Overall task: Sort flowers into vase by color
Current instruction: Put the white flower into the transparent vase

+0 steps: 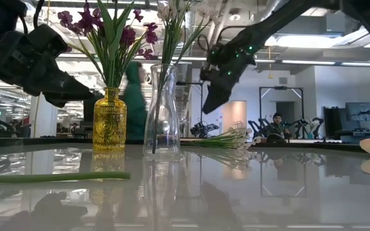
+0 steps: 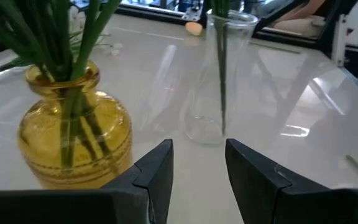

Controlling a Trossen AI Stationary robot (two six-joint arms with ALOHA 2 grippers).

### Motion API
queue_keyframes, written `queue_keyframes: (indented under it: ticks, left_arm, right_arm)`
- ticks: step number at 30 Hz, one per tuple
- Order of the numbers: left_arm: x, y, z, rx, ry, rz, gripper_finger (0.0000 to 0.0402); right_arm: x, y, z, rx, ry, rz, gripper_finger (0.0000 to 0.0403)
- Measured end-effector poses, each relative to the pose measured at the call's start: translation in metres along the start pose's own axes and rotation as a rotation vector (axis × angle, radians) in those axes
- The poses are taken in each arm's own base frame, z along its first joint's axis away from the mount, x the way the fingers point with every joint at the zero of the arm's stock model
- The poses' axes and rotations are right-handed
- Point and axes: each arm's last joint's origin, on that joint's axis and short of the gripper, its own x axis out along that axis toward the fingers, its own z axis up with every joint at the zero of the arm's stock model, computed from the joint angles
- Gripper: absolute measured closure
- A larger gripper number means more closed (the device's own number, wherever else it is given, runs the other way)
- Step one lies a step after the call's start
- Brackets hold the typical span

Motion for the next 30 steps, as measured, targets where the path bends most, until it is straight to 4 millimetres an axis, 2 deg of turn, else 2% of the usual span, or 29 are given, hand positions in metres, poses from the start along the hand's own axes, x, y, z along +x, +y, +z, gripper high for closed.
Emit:
queue_keyframes:
  ticks: [11,22,24,30]
  left_arm:
    - [0.0,0.001,-0.001,0.001,0.008,0.015,0.0268]
    - [0.0,0.002,-0.004,-0.023,0.036,0.039,0.0268]
    - [0.0,0.002,-0.004,-0.037,0.037,0.033,0.0268]
    - [0.0,0.002,-0.005,-0.035,0.041,0.031,0.0268]
  right_arm:
    - [0.041,-0.009,-0.024,0.003,0.145,0.008,0.0164]
    - [0.052,0.004,-0.016,-0.029,0.107,0.018,0.0164]
    - [0.059,0.005,-0.015,-0.04,0.093,0.017,0.0164]
    - [0.083,0.005,-0.032,-0.009,0.188,0.025,0.0164]
